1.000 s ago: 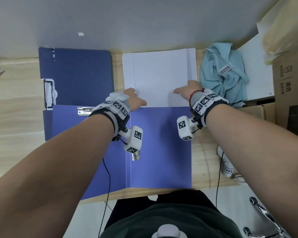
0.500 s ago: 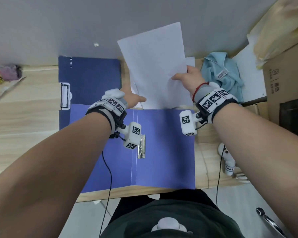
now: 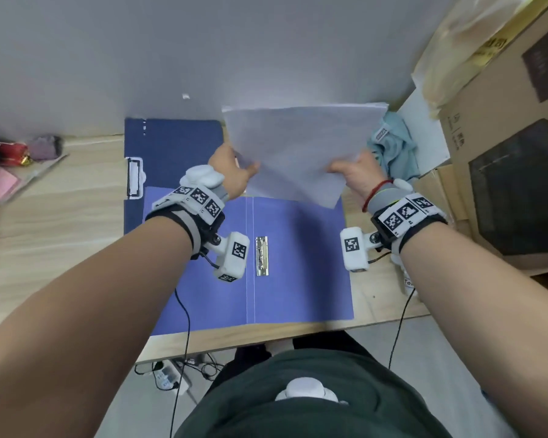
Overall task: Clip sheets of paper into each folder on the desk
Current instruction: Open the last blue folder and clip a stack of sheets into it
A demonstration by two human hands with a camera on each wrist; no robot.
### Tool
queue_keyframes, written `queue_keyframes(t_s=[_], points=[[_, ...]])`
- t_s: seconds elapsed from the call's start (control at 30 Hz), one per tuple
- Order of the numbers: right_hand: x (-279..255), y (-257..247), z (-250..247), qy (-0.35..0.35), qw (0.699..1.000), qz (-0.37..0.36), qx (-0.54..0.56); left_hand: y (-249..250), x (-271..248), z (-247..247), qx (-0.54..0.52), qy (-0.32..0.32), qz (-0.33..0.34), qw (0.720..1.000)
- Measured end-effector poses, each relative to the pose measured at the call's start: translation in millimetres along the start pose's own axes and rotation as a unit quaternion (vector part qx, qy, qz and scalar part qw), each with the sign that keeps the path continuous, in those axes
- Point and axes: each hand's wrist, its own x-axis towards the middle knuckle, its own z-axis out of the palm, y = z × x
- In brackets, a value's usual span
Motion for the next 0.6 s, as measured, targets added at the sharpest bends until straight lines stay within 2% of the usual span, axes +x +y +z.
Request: queue_keyframes(t_s=[0.07, 0.2, 0.33, 0.6], points=[[-6, 4, -4, 0.006, 1.000, -0.001, -0.007, -4, -5, 5, 0.017, -0.017, -0.024, 0.999], [-20, 20, -10, 0.010, 1.000, 0.007, 0.000, -12, -21, 11, -0.004, -0.052, -0.006, 0.999], [-28, 30, -11, 0.016, 1.000, 0.019, 0.002, -18, -28, 16, -0.017, -0.051, -0.012, 0.998], [-27, 38, -8, 0.016, 0.998, 0.035, -0.047, -22, -30, 20, 0.060, -0.071, -0.047, 0.995]])
